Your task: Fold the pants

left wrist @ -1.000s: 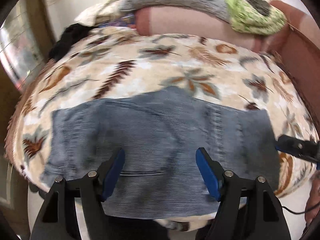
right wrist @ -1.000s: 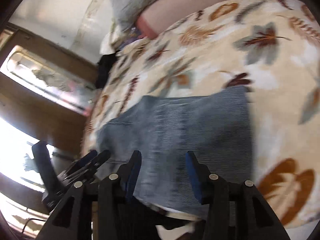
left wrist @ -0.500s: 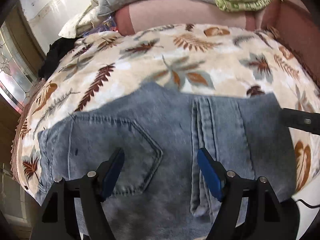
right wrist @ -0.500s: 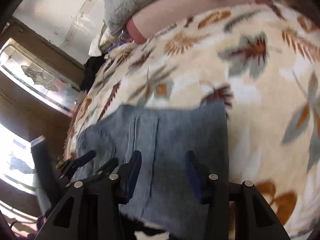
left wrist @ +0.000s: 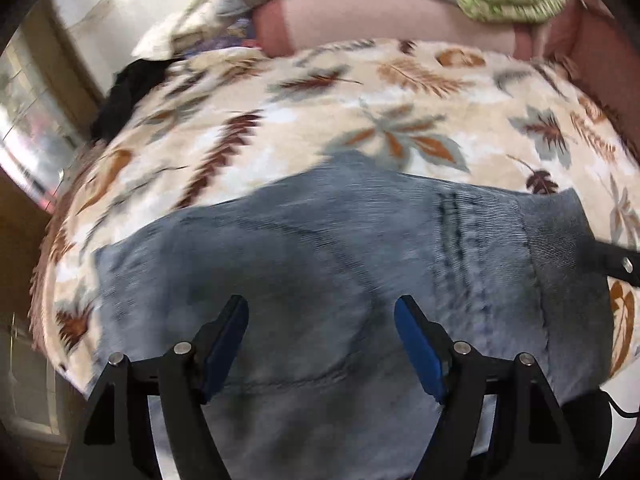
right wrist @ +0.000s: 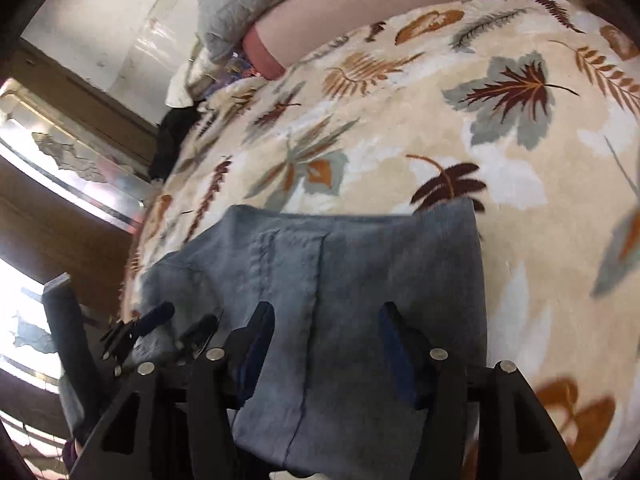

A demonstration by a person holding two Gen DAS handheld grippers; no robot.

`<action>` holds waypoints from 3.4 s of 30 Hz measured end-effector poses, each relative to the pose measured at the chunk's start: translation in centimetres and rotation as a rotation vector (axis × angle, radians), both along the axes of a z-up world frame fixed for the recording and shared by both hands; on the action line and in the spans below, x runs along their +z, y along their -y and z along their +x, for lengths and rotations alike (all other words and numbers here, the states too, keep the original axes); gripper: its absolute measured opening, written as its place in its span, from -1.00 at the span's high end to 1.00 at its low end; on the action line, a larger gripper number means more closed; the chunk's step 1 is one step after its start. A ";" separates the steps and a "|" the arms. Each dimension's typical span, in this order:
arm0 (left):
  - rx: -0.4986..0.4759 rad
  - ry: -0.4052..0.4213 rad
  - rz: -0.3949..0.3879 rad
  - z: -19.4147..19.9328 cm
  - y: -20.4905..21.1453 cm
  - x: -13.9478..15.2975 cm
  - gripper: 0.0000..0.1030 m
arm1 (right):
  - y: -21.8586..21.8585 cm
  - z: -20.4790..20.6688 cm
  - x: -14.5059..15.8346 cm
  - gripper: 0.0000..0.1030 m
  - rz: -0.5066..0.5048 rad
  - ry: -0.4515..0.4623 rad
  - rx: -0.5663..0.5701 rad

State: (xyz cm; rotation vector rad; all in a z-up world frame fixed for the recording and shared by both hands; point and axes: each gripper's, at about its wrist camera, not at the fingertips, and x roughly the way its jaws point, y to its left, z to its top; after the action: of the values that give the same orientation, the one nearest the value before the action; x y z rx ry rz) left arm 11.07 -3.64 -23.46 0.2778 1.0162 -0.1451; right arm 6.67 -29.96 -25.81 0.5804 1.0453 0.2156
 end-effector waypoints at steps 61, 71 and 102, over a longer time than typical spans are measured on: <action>0.623 -0.339 -0.718 -1.4 -23.5 -4.1 -0.30 | -4.3 -7.6 -3.4 -0.29 0.196 0.212 0.066; 0.617 -0.330 -0.707 -0.9 -23.4 -4.1 -0.27 | -4.3 -7.5 -3.5 -0.29 0.199 0.207 0.068; 0.655 -0.289 -0.652 -0.4 -22.6 -4.9 0.45 | -4.5 -7.2 -3.6 -0.29 0.205 0.195 0.069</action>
State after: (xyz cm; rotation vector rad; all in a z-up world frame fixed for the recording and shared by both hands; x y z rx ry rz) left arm 10.64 18.94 -28.39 -0.6857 1.2388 0.0869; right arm -0.58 -25.48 -29.41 0.6941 0.8602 0.4349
